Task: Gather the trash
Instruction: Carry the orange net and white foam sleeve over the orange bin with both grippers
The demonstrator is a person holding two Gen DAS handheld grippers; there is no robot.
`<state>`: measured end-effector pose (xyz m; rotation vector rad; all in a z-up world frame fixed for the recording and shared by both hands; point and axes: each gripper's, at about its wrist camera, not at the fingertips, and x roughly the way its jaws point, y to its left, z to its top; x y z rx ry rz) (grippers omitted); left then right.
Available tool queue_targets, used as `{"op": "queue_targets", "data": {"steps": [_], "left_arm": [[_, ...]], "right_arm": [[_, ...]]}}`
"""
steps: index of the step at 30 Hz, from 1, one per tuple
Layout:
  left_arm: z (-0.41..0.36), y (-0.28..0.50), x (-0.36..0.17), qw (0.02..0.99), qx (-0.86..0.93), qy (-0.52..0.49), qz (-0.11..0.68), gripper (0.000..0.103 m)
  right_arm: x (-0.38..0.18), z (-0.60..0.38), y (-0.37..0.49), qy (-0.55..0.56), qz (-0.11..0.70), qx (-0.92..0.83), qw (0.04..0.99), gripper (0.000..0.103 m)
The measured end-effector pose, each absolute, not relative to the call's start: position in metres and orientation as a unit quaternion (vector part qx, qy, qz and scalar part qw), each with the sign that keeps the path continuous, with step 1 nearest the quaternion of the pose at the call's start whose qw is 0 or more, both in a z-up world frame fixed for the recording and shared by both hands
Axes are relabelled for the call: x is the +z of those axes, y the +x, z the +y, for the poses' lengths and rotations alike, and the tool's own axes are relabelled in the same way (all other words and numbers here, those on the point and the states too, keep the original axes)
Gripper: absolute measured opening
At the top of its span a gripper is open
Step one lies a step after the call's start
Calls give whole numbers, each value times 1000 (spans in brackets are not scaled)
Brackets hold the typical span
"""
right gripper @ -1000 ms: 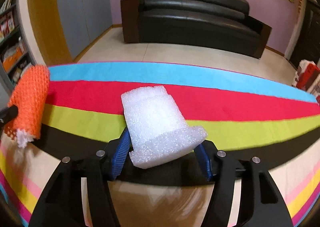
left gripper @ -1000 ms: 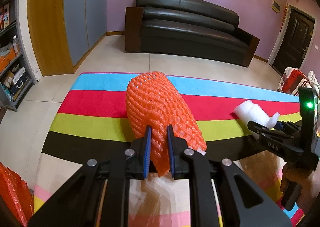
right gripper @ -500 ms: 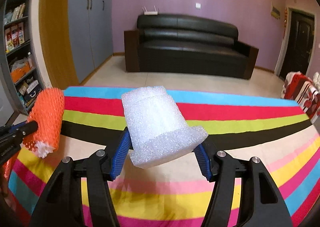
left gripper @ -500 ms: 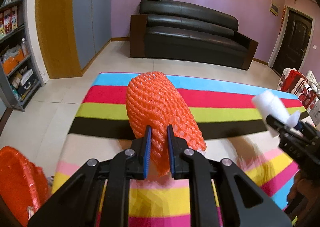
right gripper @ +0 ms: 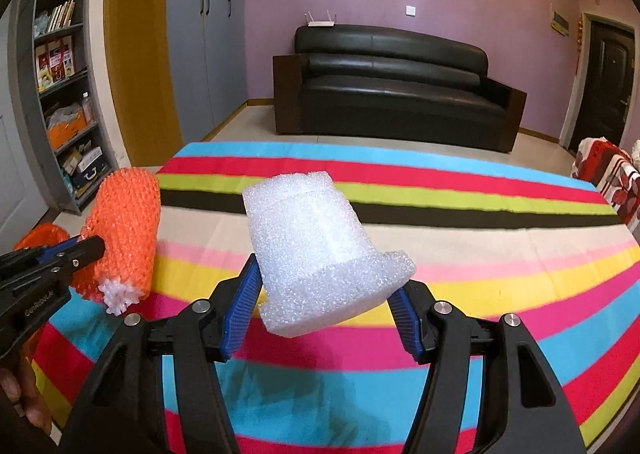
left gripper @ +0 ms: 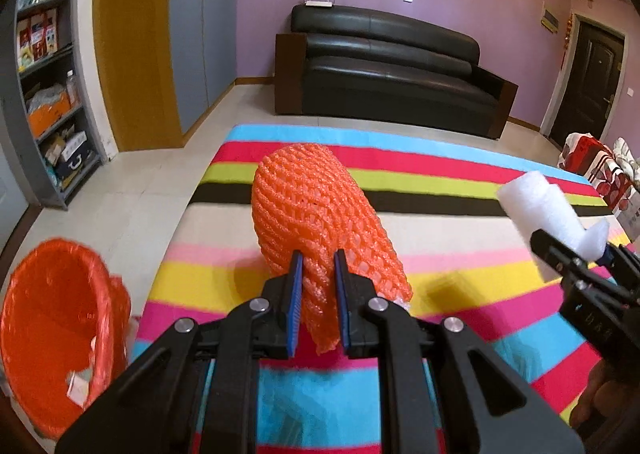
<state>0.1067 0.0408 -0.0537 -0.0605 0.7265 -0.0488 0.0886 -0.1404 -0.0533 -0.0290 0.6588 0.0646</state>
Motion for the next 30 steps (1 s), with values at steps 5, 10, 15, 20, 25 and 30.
{"op": "queue_targets", "data": {"steps": [5,10,15,20,25,30], "left_arm": [[48,79,-59,933,-17,-30,359,15],[55,57,-64,932,-12,-29,361,15],[55,49,-62,933,-16,-20,360,15],[54,52,-56,936,-15,-22,352,15],[63,52,-52,938,-9,-28,346,15],[66,50,-52,938,-7,-32,345,15]], "right_arm": [[-58,-129,65,-21,313,30,949,58],[-59,-126,52,-11,313,21,949,58],[-58,-129,47,-9,315,22,949,58],[-56,-141,48,-6,316,14,948,58],[-57,-148,48,-4,317,8,948,58],[-56,-149,45,-5,316,8,949,58]]}}
